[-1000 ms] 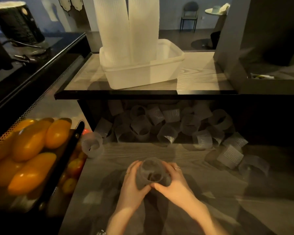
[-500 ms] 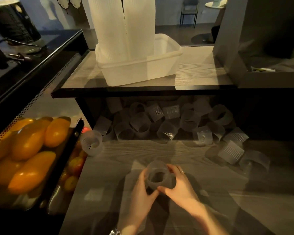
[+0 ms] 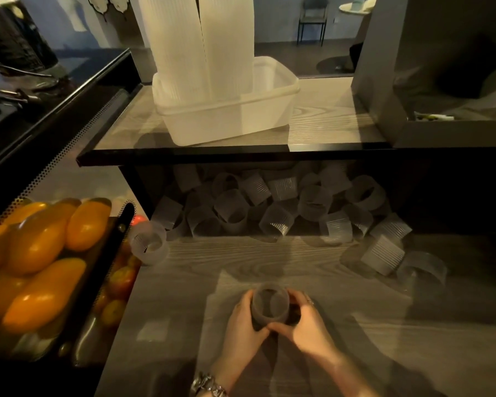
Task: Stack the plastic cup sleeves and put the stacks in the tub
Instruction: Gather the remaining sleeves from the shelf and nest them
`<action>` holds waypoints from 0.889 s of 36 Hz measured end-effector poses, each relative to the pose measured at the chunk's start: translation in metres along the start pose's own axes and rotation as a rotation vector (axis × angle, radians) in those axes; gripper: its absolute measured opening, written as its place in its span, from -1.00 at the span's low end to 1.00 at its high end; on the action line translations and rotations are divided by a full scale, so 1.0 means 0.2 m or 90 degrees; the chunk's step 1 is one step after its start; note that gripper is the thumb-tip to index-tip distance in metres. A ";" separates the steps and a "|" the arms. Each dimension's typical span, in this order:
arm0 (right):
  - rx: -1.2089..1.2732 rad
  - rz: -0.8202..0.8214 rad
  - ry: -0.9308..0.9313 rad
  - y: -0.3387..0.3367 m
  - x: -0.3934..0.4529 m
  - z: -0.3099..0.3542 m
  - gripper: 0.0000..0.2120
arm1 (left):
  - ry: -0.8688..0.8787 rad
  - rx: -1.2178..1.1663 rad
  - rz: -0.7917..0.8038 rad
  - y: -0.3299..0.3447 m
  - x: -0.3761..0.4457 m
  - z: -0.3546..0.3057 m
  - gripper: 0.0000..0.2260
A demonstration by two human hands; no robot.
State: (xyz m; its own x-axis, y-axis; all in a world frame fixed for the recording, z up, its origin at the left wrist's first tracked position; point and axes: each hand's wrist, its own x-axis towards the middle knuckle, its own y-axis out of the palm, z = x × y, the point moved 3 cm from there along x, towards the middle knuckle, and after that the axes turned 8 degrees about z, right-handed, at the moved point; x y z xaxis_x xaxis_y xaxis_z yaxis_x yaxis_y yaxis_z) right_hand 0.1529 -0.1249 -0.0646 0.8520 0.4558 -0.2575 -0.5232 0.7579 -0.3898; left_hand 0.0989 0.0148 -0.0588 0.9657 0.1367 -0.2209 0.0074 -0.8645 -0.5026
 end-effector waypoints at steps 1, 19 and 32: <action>0.008 0.005 0.002 0.00 0.00 0.00 -0.33 | 0.001 -0.003 0.005 0.00 0.01 0.00 -0.40; 0.126 -0.058 0.030 -0.18 0.29 0.18 -0.51 | -0.042 0.034 0.098 -0.10 0.17 0.01 -0.19; 0.212 -0.060 0.185 -0.25 0.58 0.23 -0.37 | -0.123 -0.063 0.052 -0.28 0.62 -0.29 -0.44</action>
State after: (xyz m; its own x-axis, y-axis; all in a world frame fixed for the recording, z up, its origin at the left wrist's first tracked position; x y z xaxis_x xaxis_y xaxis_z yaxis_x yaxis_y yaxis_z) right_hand 0.2790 -0.0875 -0.0341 0.8306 0.2642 -0.4902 -0.3695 0.9201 -0.1302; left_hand 0.2324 0.0527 -0.0098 0.8962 0.1466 -0.4187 -0.0340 -0.9184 -0.3942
